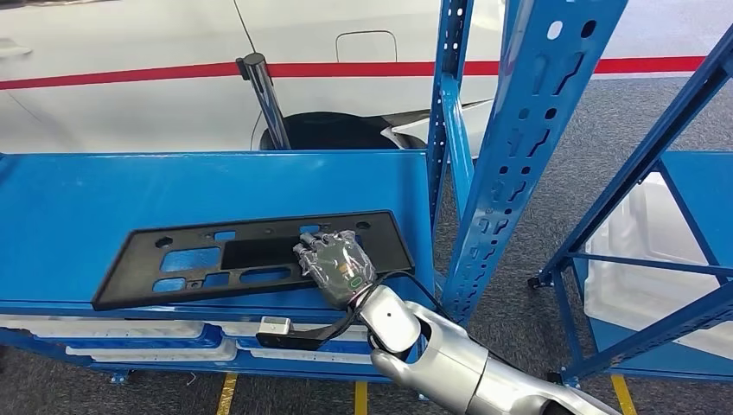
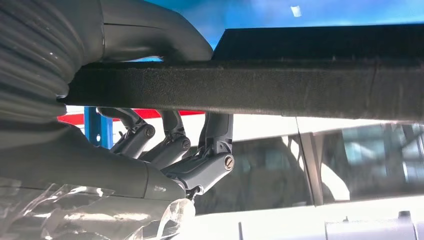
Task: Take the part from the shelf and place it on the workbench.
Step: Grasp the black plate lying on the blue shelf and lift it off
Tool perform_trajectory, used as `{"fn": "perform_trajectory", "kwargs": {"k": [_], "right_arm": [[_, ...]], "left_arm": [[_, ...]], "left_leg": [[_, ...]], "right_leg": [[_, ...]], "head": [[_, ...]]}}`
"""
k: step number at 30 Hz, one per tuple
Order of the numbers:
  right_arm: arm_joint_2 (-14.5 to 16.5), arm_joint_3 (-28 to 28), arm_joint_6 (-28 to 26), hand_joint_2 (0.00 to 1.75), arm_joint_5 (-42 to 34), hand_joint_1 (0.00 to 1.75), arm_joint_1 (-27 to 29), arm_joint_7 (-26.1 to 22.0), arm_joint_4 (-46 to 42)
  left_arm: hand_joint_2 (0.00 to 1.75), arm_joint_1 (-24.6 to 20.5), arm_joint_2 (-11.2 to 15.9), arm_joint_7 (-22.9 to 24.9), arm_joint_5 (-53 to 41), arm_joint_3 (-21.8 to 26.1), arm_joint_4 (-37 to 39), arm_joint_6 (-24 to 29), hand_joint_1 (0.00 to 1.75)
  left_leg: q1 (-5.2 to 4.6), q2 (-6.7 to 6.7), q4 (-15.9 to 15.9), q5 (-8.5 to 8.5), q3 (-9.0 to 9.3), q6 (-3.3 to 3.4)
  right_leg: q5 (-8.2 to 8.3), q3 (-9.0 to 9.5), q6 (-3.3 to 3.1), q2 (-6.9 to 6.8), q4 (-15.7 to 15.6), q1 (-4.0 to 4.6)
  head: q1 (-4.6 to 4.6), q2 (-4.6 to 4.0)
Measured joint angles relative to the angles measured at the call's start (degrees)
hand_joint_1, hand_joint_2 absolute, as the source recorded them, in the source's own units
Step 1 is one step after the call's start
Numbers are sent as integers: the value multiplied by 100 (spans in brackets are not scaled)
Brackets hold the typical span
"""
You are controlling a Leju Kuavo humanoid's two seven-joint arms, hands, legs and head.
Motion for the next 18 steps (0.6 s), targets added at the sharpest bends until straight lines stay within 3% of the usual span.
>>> {"fn": "perform_trajectory", "kwargs": {"k": [2,3,4,5,7,9,11,14,15,18], "right_arm": [[-30,-35,-120,175,66,175,66,-7,-66],[-48,-48,-138,175,80,175,99,-9,-92],[-65,-58,-152,175,105,175,131,-14,-117],[-80,-73,-197,175,160,175,163,-24,-147],[-93,-117,-369,175,325,175,217,-53,-216],[-110,-205,-637,175,530,175,276,-72,-311],[-140,-299,-898,175,751,175,352,-81,-417],[-196,-420,-1203,175,1130,175,460,-114,-597],[-216,-454,-1291,175,1251,175,482,-138,-660],[-274,-501,-1464,175,1577,175,547,-231,-822]], "left_arm": [[175,2,-3,25,-14,-13,0,4,0],[175,4,-4,31,-16,-22,0,4,0],[175,4,-5,33,-21,-33,0,5,0],[175,2,-5,36,-26,-44,0,5,0],[175,-7,-5,46,-42,-67,0,8,0],[175,-28,-5,69,-68,-86,0,18,0],[175,-42,-9,101,-106,-102,0,32,0],[175,-52,-10,121,-146,-129,0,43,0],[175,-60,-11,121,-156,-133,0,43,0],[175,-90,-24,134,-196,-138,0,19,0]], "left_leg": [[30,1,878,-333,-419,-60],[36,1,1135,-389,-557,-70],[38,1,1134,-329,-576,-66],[37,1,882,-171,-473,-49],[24,0,7,236,-77,15],[-22,1,-618,436,219,77],[-67,-1,-751,435,285,110],[-38,1,-838,482,347,179],[-24,7,-867,497,372,204],[-37,15,-868,489,387,240]], "right_leg": [[-3,-1,-16,0,1,-2],[-5,0,-18,0,1,-1],[-7,1,-19,3,1,-1],[-8,3,-19,10,1,0],[-10,12,-15,30,-1,1],[-12,9,12,41,-5,10],[-10,9,68,39,-22,6],[-118,-25,164,21,95,8],[-256,-119,181,13,317,14],[-761,-631,202,6,1427,15]], "head": [[-1,0],[-1,0],[-1,0],[0,0],[0,0],[0,0],[0,0],[2,0],[3,0],[3,0]]}}
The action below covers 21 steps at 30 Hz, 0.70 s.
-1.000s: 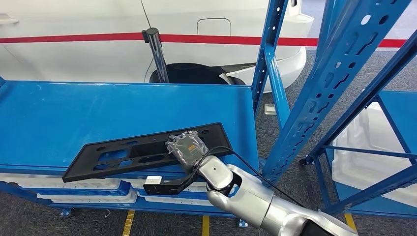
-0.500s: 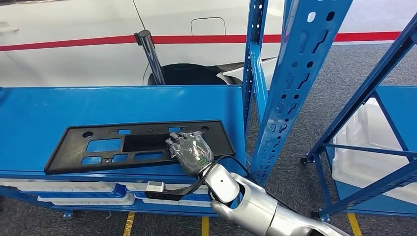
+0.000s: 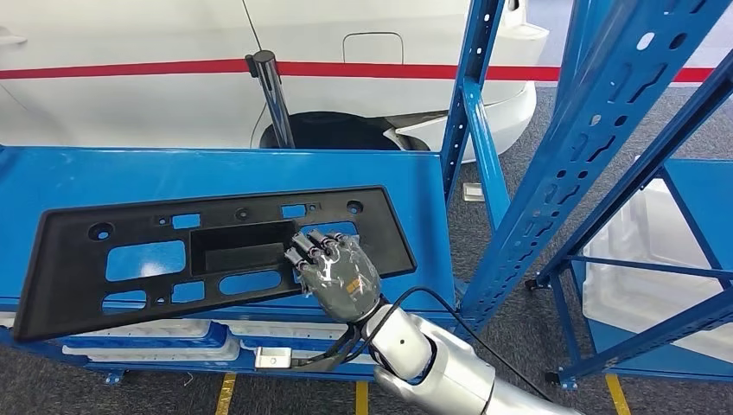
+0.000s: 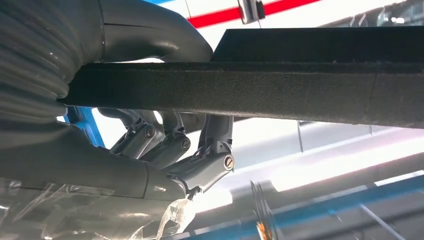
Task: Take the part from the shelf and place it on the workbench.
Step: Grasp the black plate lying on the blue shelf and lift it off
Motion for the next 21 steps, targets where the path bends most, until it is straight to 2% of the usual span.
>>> {"fn": "perform_trajectory", "kwargs": {"k": [1,2,3,4,6,7,10,11,13,15,16,17,18,20,21], "right_arm": [[-20,-3,-17,175,79,175,31,-27,-48],[-39,-4,-24,175,131,175,58,-48,-95],[-54,-4,-25,175,162,175,77,-62,-139],[-63,-4,-25,175,188,175,86,-73,-184],[-68,-4,-21,175,216,175,77,-96,-269],[-72,-5,-14,175,225,175,72,-115,-311],[-79,-1,31,175,228,175,69,-189,-415],[-77,1,48,175,222,175,68,-208,-442],[-72,3,77,175,194,175,67,-233,-493],[-72,8,91,175,161,175,71,-244,-517],[-74,10,98,175,148,175,73,-246,-522],[-76,13,102,175,137,175,76,-247,-525],[-78,14,106,175,128,175,76,-248,-530],[-74,13,108,175,110,175,70,-249,-549],[-73,11,109,175,104,175,65,-249,-559]], "left_arm": [[175,-6,-6,7,-8,-2,0,-10,0],[175,-9,-9,13,-11,-4,0,-16,0],[175,-10,-13,14,-13,-5,0,-21,0],[175,-12,-16,12,-15,-8,0,-25,0],[175,-22,-18,3,-28,-16,0,-31,0],[175,-28,-18,-5,-34,-25,0,-35,0],[175,-37,-17,-18,-35,-47,0,-76,0],[175,-38,-17,-18,-35,-49,0,-93,0],[175,-40,-19,-18,-34,-51,0,-121,0],[175,-38,-20,-18,-26,-58,0,-143,0],[175,-35,-21,-18,-21,-64,0,-152,0],[175,-34,-21,-18,-17,-71,0,-158,0],[175,-35,-22,-18,-15,-77,0,-163,0],[175,-48,-21,-18,-15,-83,0,-172,0],[175,-59,-21,-18,-16,-85,0,-176,0]], "left_leg": [[0,-2,2,-4,4,3],[4,-7,6,-9,9,2],[12,-13,15,-18,15,-7],[22,-19,35,-37,22,-23],[10,-24,112,-95,1,-86],[3,-24,146,-118,-15,-114],[18,-23,196,-145,-47,-170],[29,-20,281,-212,-80,-198],[55,-15,783,-527,-283,-268],[76,-14,1560,-890,-601,-322],[81,-14,1818,-971,-704,-333],[83,-14,1862,-947,-709,-331],[83,-14,1670,-823,-602,-318],[74,-17,843,-467,-180,-260],[54,-20,473,-342,1,-227]], "right_leg": [[-37,-106,8,-1,208,-1],[42,-103,16,-4,184,-4],[213,8,21,-9,-65,-9],[433,198,27,-16,-468,-16],[699,529,12,-16,-1173,-18],[737,603,-9,-11,-1338,-11],[747,600,-102,2,-1375,7],[761,599,-131,0,-1380,-1],[780,595,-167,-12,-1387,-22],[789,583,-180,-22,-1384,-22],[793,577,-185,-25,-1384,-21],[797,573,-190,-26,-1383,-20],[802,571,-194,-25,-1384,-19],[816,570,-189,-20,-1387,-19],[829,562,-175,-18,-1386,-14]], "head": [[0,0],[0,0],[0,0],[1,0],[1,0],[-1,0],[-2,0],[-2,0],[-2,0],[-2,0],[-3,0],[-2,0],[-2,0],[-3,0],[-3,0]]}}
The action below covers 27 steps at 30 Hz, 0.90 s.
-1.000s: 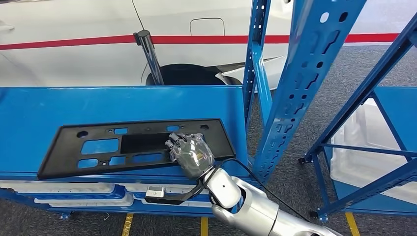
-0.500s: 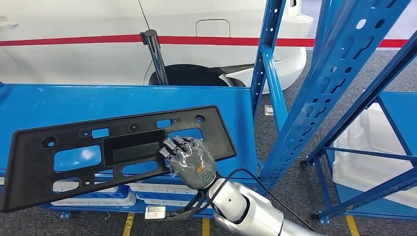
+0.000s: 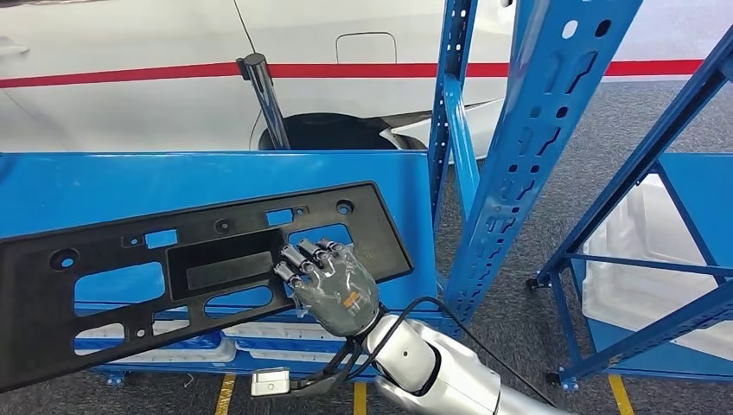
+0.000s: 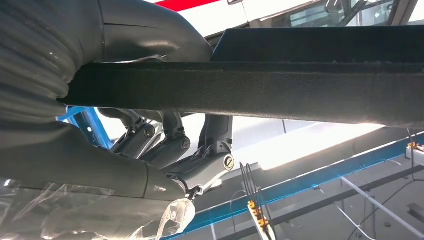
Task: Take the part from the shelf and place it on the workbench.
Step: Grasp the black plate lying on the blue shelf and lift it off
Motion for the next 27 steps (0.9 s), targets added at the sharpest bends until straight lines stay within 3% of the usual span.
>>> {"fn": "perform_trajectory", "kwargs": {"k": [2,5,7,9,10,11,12,15,17,20,22,24,25,26,27], "right_arm": [[0,-3,10,175,-13,175,-5,-1,-16],[-8,-3,28,175,-26,175,-1,-17,-23],[-21,-3,34,175,-27,175,1,-24,-29],[-38,-1,39,175,-27,175,12,-25,-33],[-50,1,45,175,-27,175,21,-27,-34],[-62,2,53,175,-26,175,28,-30,-34],[-71,3,65,175,-23,175,31,-35,-34],[-73,4,122,175,-9,175,14,-58,-51],[-64,5,171,175,-4,175,-2,-76,-67],[-57,10,236,175,-2,175,-12,-92,-72],[-53,14,277,175,-6,175,-22,-103,-71],[-51,23,318,175,-29,175,-26,-113,-71],[-51,30,337,175,-43,175,-26,-118,-71],[-52,39,350,175,-55,175,-25,-123,-71],[-52,50,359,175,-64,175,-25,-127,-71]], "left_arm": [[175,-13,1,0,-8,-3,0,-13,0],[175,-8,-1,0,-23,-7,0,-27,0],[175,-15,-5,0,-27,-8,0,-31,0],[175,-20,-10,1,-30,-9,0,-35,0],[175,-18,-11,2,-31,-9,0,-38,0],[175,-16,-12,2,-33,-10,0,-39,0],[175,-15,-13,2,-34,-10,0,-40,0],[175,-18,-14,2,-38,-10,0,-41,0],[175,-23,-15,2,-42,-10,0,-40,0],[175,-20,-15,4,-52,-10,0,-41,0],[175,-17,-18,15,-61,-11,0,-41,0],[175,-20,-23,24,-75,-12,0,-43,0],[175,-22,-26,25,-84,-13,0,-43,0],[175,-23,-28,25,-91,-13,0,-43,0],[175,-25,-31,26,-97,-13,0,-43,0]], "left_leg": [[-44,-7,-318,79,136,50],[-43,1,-373,183,107,130],[-21,18,-427,288,60,204],[-41,28,-426,361,-28,248],[-47,31,-422,397,-75,255],[-49,32,-416,434,-124,255],[-45,32,-407,468,-172,245],[-35,24,-323,539,-314,183],[-51,21,-263,589,-386,119],[-33,20,-227,629,-463,14],[0,18,113,266,-606,-52],[29,18,842,-312,-806,-117],[40,19,1196,-481,-870,-139],[45,19,1420,-514,-867,-150],[47,19,1461,-426,-779,-148]], "right_leg": [[35,-26,50,-3,1,1],[3,-69,156,-7,35,-3],[-353,-204,197,-8,406,3],[-844,-423,215,-9,1146,5],[-985,-488,225,-9,1450,5],[-1017,-469,235,-9,1580,5],[-938,-341,243,-11,1477,2],[-563,398,246,-8,361,-7],[-504,604,193,9,-40,2],[-407,511,43,9,-64,11],[-289,397,-57,-11,-81,-8],[-178,253,-89,-18,-78,-4],[-122,177,-89,-20,-75,-1],[-64,99,-85,-22,-72,1],[-7,21,-79,-24,-70,3]], "head": [[1,0],[2,0],[4,0],[5,0],[6,0],[6,0],[6,0],[6,0],[3,0],[-1,0],[-2,0],[-3,0],[-3,0],[-3,0],[-3,0]]}}
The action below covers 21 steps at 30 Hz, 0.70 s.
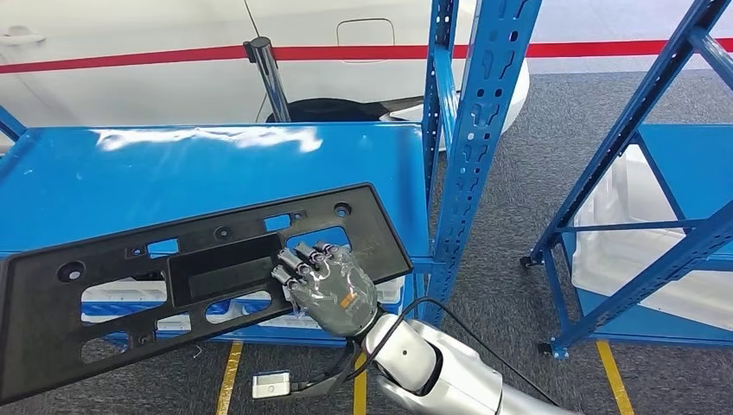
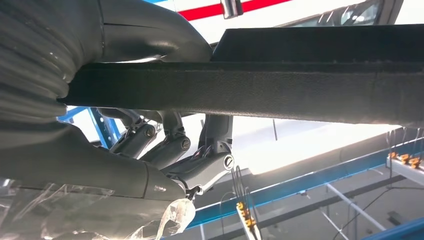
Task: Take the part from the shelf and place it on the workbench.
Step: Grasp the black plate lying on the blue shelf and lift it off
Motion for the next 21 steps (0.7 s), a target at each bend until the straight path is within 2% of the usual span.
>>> {"fn": "perform_trajectory", "kwargs": {"k": [1,2,3,4,5,6,8,9,10,12,13,14,15,16,17,18,19,20,21], "right_arm": [[-1,10,4,175,-2,175,0,-1,0],[1,18,5,175,-5,175,-2,-2,0],[3,23,5,175,-8,175,-5,-1,-1],[5,25,9,175,-10,175,-10,-1,-1],[7,27,14,175,-14,175,-15,0,-2],[10,29,21,175,-20,175,-21,1,-2],[4,36,37,175,-31,175,-27,1,-2],[-3,39,41,175,-37,175,-27,1,-1],[-15,43,44,175,-40,175,-24,2,-1],[-37,49,47,175,-45,175,-15,2,0],[-46,52,49,175,-46,175,-8,3,0],[-56,56,52,175,-46,175,-2,3,0],[-64,60,56,175,-47,175,2,3,0],[-72,63,61,175,-50,175,5,4,-1],[-78,65,69,175,-57,175,6,5,-1],[-79,67,79,175,-71,175,2,7,-5],[-77,67,90,175,-89,175,-2,9,-13],[-72,67,102,175,-107,175,-8,9,-20],[-68,67,111,175,-122,175,-14,9,-29]], "left_arm": [[175,-3,-2,1,-6,-1,0,0,0],[175,-10,-2,1,-11,-1,0,0,0],[175,-23,-1,2,-16,-2,0,1,0],[175,-38,0,2,-20,-2,0,1,0],[175,-50,0,4,-22,-2,0,2,0],[175,-57,0,6,-23,-2,0,2,0],[175,-51,-5,13,-22,-4,0,2,0],[175,-49,-9,15,-21,-5,0,2,0],[175,-45,-11,16,-21,-7,0,2,0],[175,-43,-16,16,-23,-9,0,2,0],[175,-41,-18,16,-24,-10,0,2,0],[175,-39,-20,16,-24,-12,0,2,0],[175,-37,-22,16,-24,-14,0,2,0],[175,-35,-25,16,-24,-16,0,3,0],[175,-33,-26,16,-23,-17,0,4,0],[175,-32,-27,16,-21,-17,0,7,0],[175,-31,-27,15,-15,-17,0,10,0],[175,-31,-27,14,-8,-17,0,15,0],[175,-31,-26,13,-1,-17,0,20,0]], "left_leg": [[-2,-1,-177,160,189,16],[-9,-2,-532,307,466,45],[-27,-4,-1000,364,793,89],[-49,-7,-1446,357,1080,131],[-78,-10,-1759,325,1264,167],[-106,-11,-1938,295,1348,198],[-116,-3,-2015,401,1301,255],[-105,5,-2041,470,1257,299],[-93,12,-2065,549,1199,343],[-91,17,-2071,682,1052,400],[-97,19,-2068,743,977,406],[-100,21,-2063,805,899,403],[-100,23,-2054,867,814,395],[-94,24,-2035,923,727,380],[-85,24,-2000,970,640,358],[-85,22,-1947,1003,556,333],[-88,21,-1883,1027,484,308],[-96,19,-1824,1057,422,277],[-103,20,-1785,1094,372,248]], "right_leg": [[57,-71,9,1,1,2],[111,-131,22,3,1,5],[160,-179,41,4,2,11],[211,-212,68,1,-1,14],[265,-230,99,-3,-15,10],[321,-241,137,-9,-36,2],[373,-269,207,-15,-69,-11],[253,-314,232,-15,12,-8],[21,-382,247,-16,206,-3],[-600,-562,261,-16,907,5],[-792,-632,268,-15,1289,5],[-835,-653,276,-15,1578,7],[-732,-599,284,-15,1709,6],[-547,-456,290,-16,1647,4],[-374,-209,297,-17,1378,0],[-295,107,304,-17,971,-3],[-332,409,297,-11,525,0],[-416,626,283,-3,175,2],[-493,727,257,6,-26,14]], "head": [[0,0],[0,0],[0,0],[1,0],[1,0],[1,0],[1,0],[3,0],[4,0],[7,0],[7,0],[6,0],[7,0],[6,0],[7,0],[7,0],[5,0],[4,0],[2,0]]}}
